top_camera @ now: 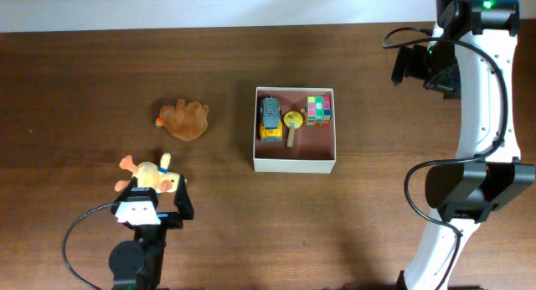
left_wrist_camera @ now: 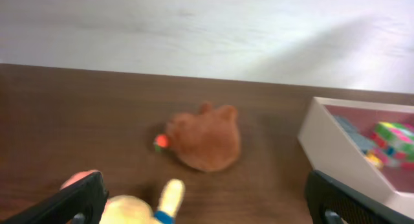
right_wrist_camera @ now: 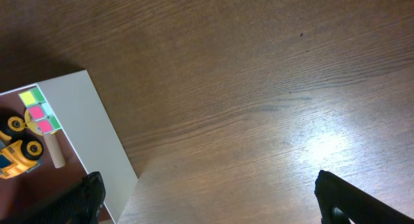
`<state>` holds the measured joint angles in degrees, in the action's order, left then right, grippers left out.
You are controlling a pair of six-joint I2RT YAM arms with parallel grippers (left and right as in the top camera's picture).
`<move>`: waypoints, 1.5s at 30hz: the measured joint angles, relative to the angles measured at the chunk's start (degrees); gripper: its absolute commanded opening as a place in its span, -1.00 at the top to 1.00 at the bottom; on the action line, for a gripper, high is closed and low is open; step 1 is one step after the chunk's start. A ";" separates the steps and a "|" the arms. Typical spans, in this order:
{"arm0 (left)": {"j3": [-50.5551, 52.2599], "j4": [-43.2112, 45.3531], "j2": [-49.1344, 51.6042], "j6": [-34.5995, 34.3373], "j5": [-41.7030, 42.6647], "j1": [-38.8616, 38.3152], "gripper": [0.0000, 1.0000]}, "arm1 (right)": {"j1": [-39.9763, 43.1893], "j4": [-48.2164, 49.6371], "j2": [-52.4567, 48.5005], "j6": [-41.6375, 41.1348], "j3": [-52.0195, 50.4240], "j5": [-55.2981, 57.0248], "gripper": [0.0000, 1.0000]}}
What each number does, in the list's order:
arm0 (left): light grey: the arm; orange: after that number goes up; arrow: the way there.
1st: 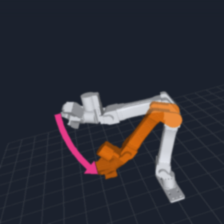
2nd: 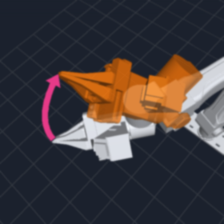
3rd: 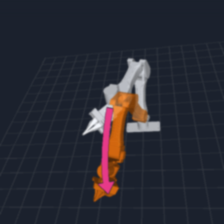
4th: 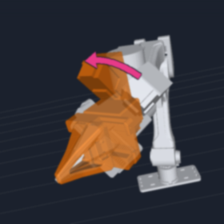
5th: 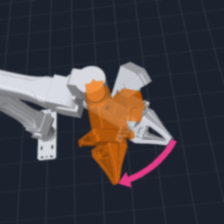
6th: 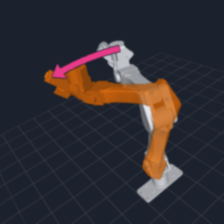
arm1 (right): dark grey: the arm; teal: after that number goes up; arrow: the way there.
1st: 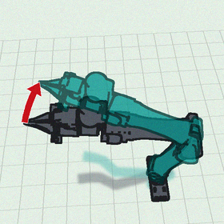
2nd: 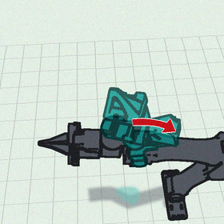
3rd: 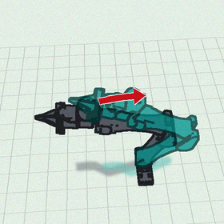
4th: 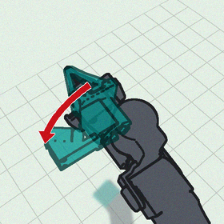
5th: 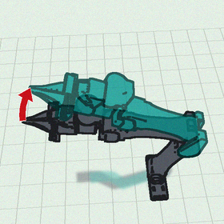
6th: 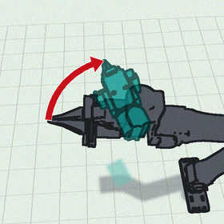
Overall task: Pack container
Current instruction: 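Move the left gripper over the brown plush bear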
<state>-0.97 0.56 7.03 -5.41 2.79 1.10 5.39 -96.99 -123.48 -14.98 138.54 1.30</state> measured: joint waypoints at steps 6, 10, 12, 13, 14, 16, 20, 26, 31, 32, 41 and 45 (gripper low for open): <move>-4.81 -10.23 3.48 -0.02 4.20 0.00 -0.99 | 0.00 0.00 0.00 -0.04 0.00 -0.02 -0.97; -13.88 -13.51 12.74 0.09 5.01 0.00 -0.98 | 0.00 0.04 0.00 -0.02 0.00 0.00 -0.97; -19.76 -13.64 19.21 0.22 5.62 0.00 -0.98 | 0.00 0.04 0.00 -0.02 0.00 0.00 -0.97; -22.97 -14.34 22.64 0.22 6.16 0.00 -0.99 | 0.00 0.02 0.00 -0.02 0.00 -0.02 -0.97; -27.04 -15.54 27.21 0.24 6.95 0.00 -0.98 | 0.00 0.00 0.00 -0.02 0.00 0.00 -0.97; -34.38 -18.99 34.93 0.28 8.55 0.00 -0.98 | 0.00 0.00 0.00 0.00 0.00 0.00 -0.97; -49.75 -30.38 50.75 0.35 13.07 0.00 -0.99 | 0.00 0.02 0.00 -0.04 0.00 0.02 -0.97; -61.68 -38.53 64.70 0.42 18.51 0.00 -0.98 | 0.00 0.00 0.00 -0.04 0.00 0.00 -0.97; -62.12 -36.85 70.55 0.44 19.12 0.00 -0.98 | 0.00 0.02 0.00 -0.02 0.00 0.00 -0.97; -62.29 -36.46 71.87 0.42 19.04 0.00 -0.99 | 0.00 0.02 0.00 -0.02 0.00 0.00 -0.97; -74.40 -41.75 83.73 0.44 9.86 0.00 -0.98 | 0.00 0.02 0.00 -0.02 0.00 0.00 -0.97; -78.40 -41.70 86.68 0.44 7.15 0.00 -0.98 | 0.00 0.00 0.00 -0.02 0.00 0.00 -0.97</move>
<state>-79.37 -41.15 93.71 -4.97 9.93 1.10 5.39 -96.99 -123.48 -15.00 138.54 1.30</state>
